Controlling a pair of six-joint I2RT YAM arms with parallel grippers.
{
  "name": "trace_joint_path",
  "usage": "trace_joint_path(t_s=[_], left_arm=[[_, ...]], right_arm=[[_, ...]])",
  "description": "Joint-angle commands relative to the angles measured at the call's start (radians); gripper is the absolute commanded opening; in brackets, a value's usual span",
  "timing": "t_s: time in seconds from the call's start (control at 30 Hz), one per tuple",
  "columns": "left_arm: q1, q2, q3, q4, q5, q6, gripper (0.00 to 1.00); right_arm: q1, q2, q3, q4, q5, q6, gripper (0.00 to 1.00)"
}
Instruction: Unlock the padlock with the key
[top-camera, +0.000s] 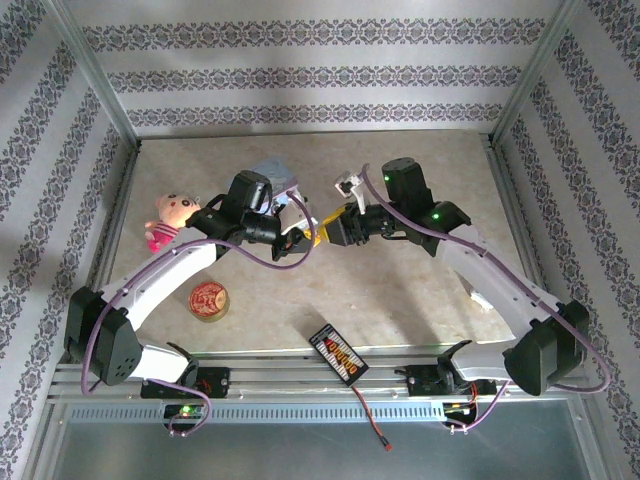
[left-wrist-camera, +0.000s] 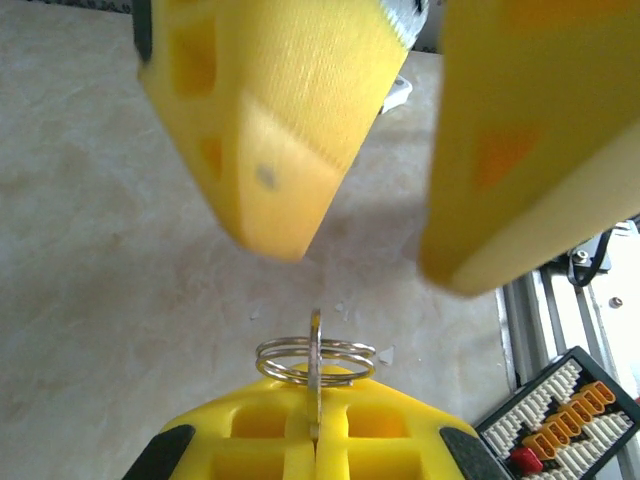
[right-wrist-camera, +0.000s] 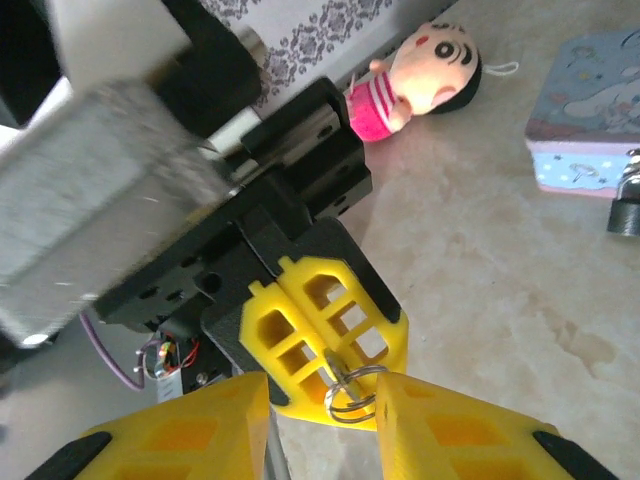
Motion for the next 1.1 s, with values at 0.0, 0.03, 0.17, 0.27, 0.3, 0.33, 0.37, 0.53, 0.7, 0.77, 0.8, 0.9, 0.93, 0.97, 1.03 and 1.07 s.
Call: trace_joint_path(t_s=[0.0,0.03,0.17,0.27,0.3,0.33,0.37,0.53,0.7,0.77,0.8,0.9,0.93,0.97,1.03,1.07], left_arm=[[0.009,-0.027,0.015,-0.029,0.044,0.017,0.0],[0.008,-0.026,0.017,-0.031,0.048,0.014,0.0],[0.009,-0.023,0.021,-0.031,0.056,0.009,0.0],[0.008,-0.022,0.024,-0.028,0.065,0.009,0.0],[0.009,-0.024,0.024,-0.026,0.068,0.009,0.0],[0.009,-0.026,0.023,-0.025,0.069,0.009,0.0],[0.008,-0.027,0.022,-0.023,0.071,0.009,0.0],[0.009,-0.035,0.02,-0.023,0.082,0.01,0.0],[0.009,-0.038,0.015,-0.024,0.076,0.01,0.0],[0.009,-0.039,0.015,-0.025,0.078,0.009,0.0],[0.009,-0.039,0.015,-0.025,0.079,0.009,0.0],[0.009,-0.041,0.008,-0.02,0.068,0.009,0.0],[0.009,-0.043,0.005,-0.019,0.065,0.008,0.0],[0.009,-0.044,0.004,-0.02,0.06,0.006,0.0],[0.009,-0.052,-0.002,-0.018,0.053,-0.003,0.0],[0.01,-0.057,-0.006,-0.014,0.052,-0.01,0.0]], right_arm=[[0.017,0.018,-0.007,0.036,-0.067,-0.022,0.33],[0.018,0.022,-0.007,0.042,-0.071,-0.02,0.33],[0.023,0.034,-0.008,0.056,-0.084,-0.014,0.34],[0.024,0.04,-0.011,0.062,-0.083,-0.013,0.33],[0.024,0.041,-0.012,0.063,-0.081,-0.011,0.32],[0.026,0.042,-0.012,0.063,-0.076,-0.011,0.32],[0.025,0.042,-0.013,0.063,-0.073,-0.011,0.31],[0.024,0.039,-0.02,0.058,-0.051,-0.014,0.3],[0.024,0.038,-0.023,0.052,-0.049,-0.018,0.24],[0.024,0.039,-0.023,0.047,-0.047,-0.023,0.18],[0.024,0.039,-0.024,0.043,-0.044,-0.025,0.15],[0.023,0.033,-0.028,0.039,-0.032,-0.03,0.04],[0.021,0.03,-0.032,0.039,-0.023,-0.029,0.02],[0.02,0.028,-0.034,0.039,-0.017,-0.031,0.0],[0.017,0.022,-0.043,0.043,-0.007,-0.034,0.0],[0.015,0.017,-0.049,0.052,-0.005,-0.032,0.0]])
